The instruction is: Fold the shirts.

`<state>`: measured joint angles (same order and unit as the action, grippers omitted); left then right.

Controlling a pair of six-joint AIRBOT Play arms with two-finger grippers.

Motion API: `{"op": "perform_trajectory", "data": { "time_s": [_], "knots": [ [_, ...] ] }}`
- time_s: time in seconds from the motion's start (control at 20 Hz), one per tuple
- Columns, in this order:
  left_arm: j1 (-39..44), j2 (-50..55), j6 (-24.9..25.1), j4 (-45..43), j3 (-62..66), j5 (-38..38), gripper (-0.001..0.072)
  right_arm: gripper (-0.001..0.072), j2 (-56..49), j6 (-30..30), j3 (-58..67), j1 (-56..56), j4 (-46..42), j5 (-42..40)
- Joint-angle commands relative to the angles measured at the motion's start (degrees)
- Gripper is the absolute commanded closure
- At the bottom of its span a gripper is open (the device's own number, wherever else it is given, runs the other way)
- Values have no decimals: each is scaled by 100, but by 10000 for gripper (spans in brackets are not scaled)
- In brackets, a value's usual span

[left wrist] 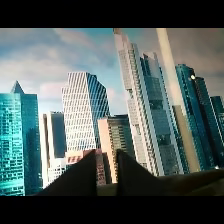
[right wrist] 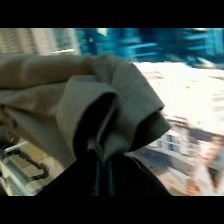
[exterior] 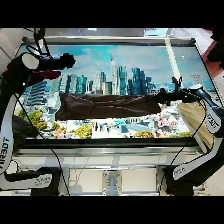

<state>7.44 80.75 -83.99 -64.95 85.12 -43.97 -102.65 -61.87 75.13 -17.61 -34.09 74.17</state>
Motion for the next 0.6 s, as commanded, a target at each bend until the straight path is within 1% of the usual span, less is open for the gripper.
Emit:
{"op": "perform_trajectory", "data": {
  "time_s": [0.0, 0.2, 0.35, 0.45, 0.55],
  "knots": [
    [358, 175, 22, 87, -2, -271, 695, 682, 195, -61, 492, 20, 393, 496],
    [1364, 942, 22, 81, -2, -597, 695, 683, 673, -522, 1178, 57, 387, 695],
    [2052, 1744, -37, 59, -2, -586, 695, 683, 837, -870, 1635, 345, 365, 890],
    [2284, 2153, -258, 68, -2, -538, 695, 683, 839, -1040, 1952, 682, 363, 920],
    [2341, 2387, -457, 94, -2, -437, 696, 683, 839, -1069, 2197, 1019, 365, 898]
  ]
}}
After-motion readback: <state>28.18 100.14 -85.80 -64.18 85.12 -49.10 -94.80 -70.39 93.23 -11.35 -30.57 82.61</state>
